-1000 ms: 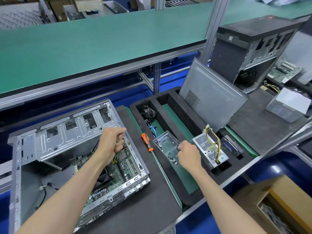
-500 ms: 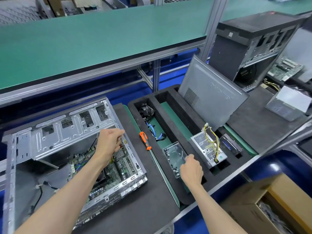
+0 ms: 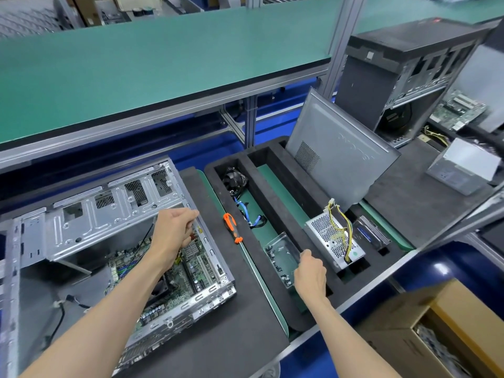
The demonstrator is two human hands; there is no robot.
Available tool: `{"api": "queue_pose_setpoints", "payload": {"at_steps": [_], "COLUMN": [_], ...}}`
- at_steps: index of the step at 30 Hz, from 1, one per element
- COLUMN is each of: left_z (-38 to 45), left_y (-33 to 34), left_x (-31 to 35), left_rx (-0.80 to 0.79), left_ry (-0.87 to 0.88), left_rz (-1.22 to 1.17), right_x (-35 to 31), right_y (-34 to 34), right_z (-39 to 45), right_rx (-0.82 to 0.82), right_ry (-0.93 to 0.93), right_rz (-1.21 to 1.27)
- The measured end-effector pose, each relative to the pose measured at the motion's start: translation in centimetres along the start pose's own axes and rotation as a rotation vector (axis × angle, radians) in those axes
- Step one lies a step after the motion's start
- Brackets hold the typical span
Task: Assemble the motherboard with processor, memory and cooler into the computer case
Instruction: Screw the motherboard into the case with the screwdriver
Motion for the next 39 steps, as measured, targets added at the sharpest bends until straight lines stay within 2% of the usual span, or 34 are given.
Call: {"api": "queue_pose_setpoints", "payload": {"at_steps": [5, 13, 20, 39], "left_z": [-0.1, -0.6, -1.2, -2.2], "left_y": [-0.1, -0.6, -1.3, -1.6], "left_x": [0.1, -0.1, -1.3, -4.0], "left_rx": [-0.001, 0.008, 0.038, 0.092], "left_ry": [-0.002, 0.022, 0.017, -0.019], "left_rz": [-0.011, -0.008, -0.021, -0.024], "right_x": [0.0, 1.2, 1.0, -0.4], "right_y": [1.1, 3.2, 3.9, 5.0], "right_z": [0.1, 0.4, 0.7, 1.2], "right_rx": [0.011, -0.085, -0.072, -0.073], "right_ry": [-0.048, -0.057, -0.089, -0.254], "right_rz": [-0.068, -0.266, -0.389, -0.513]}}
Point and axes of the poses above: each hand's wrist, its own z-axis towards the middle knuckle, its own y-axis out of the palm, x = y × z, the point moved 7 cm from there along z, towards the middle knuckle, and after that the axes turned 11 degrees about y, right-handed, at the moved point
